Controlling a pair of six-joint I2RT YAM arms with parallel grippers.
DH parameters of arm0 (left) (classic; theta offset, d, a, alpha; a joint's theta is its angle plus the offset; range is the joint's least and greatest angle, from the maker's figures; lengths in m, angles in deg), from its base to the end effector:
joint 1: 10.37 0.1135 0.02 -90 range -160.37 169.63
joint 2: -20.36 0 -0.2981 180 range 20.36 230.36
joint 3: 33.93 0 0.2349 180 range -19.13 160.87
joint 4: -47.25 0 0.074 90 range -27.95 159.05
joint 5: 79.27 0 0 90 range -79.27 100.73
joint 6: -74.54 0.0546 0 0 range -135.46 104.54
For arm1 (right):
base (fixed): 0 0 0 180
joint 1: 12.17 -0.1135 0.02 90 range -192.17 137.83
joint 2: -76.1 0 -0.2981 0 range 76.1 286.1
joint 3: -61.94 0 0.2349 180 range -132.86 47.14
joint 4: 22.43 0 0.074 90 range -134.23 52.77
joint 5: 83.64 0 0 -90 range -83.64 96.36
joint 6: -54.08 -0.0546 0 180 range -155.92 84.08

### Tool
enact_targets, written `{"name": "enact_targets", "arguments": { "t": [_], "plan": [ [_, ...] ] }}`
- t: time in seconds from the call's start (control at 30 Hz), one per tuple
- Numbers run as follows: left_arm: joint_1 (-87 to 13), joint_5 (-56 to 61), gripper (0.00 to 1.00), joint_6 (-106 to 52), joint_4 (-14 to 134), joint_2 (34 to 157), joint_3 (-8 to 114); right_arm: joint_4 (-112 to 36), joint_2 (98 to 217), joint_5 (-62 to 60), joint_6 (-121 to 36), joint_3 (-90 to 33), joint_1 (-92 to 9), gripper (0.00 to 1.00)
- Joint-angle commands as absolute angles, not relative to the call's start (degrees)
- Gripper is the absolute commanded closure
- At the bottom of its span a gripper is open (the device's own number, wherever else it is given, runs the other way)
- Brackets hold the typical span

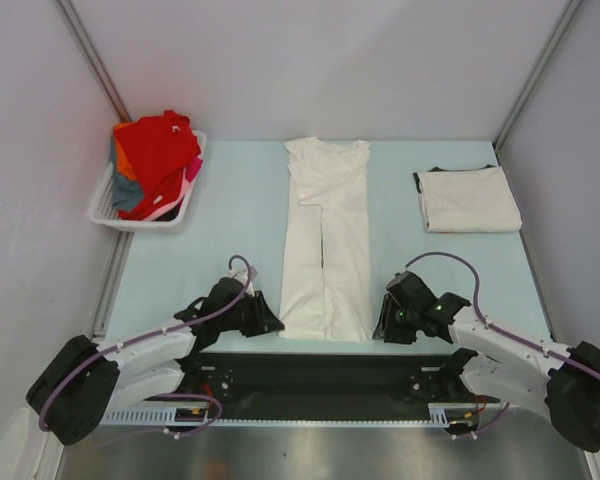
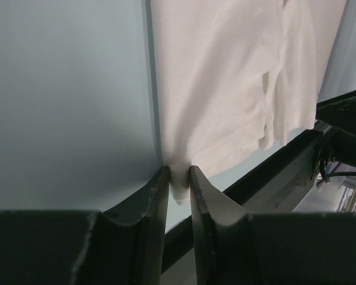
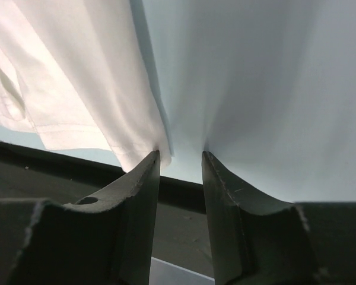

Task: Fold and stack the t-shirts
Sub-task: Fold the tshirt

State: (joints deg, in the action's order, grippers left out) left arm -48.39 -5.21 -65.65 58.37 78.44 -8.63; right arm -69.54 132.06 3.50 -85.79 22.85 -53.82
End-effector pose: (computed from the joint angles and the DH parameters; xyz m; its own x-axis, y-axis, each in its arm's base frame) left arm 0.1097 -0.1048 0.1516 -0.9244 -0.2148 -0.3150 0.0594 0.7350 -0.6754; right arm 0.0985 0.0913 0.1768 -0.9528 0.1746 -0.2485 0.0751 0.9282 0.3643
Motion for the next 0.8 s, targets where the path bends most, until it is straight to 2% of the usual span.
{"name": "enact_targets", "arguments": {
  "t": [0.0,0.23,0.37,0.67,0.77],
  "plan": [
    [-49.31,-5.62,0.75,-65.91,59.59,79.86,-10.26,-64.92,132.17,-2.24,-84.44,23.85,-53.48,0.6],
    [-49.48,-5.88,0.91,-65.64,60.99,78.46,-8.94,-67.01,129.45,-0.77,-84.43,23.59,-53.31,0.59],
    [-49.57,-5.79,0.99,-65.82,61.61,78.02,-8.94,-70.1,127.08,3.28,-84.79,22.45,-54.01,0.51],
    [-49.57,-6.32,1.0,-66.34,61.61,77.84,-8.85,-64.31,130.85,-0.23,-84.61,24.2,-53.83,0.55],
    [-49.57,-6.67,1.0,-66.52,61.61,77.31,-8.85,-62.02,132.34,-0.93,-84.61,24.12,-54.09,0.61]
  ]
}}
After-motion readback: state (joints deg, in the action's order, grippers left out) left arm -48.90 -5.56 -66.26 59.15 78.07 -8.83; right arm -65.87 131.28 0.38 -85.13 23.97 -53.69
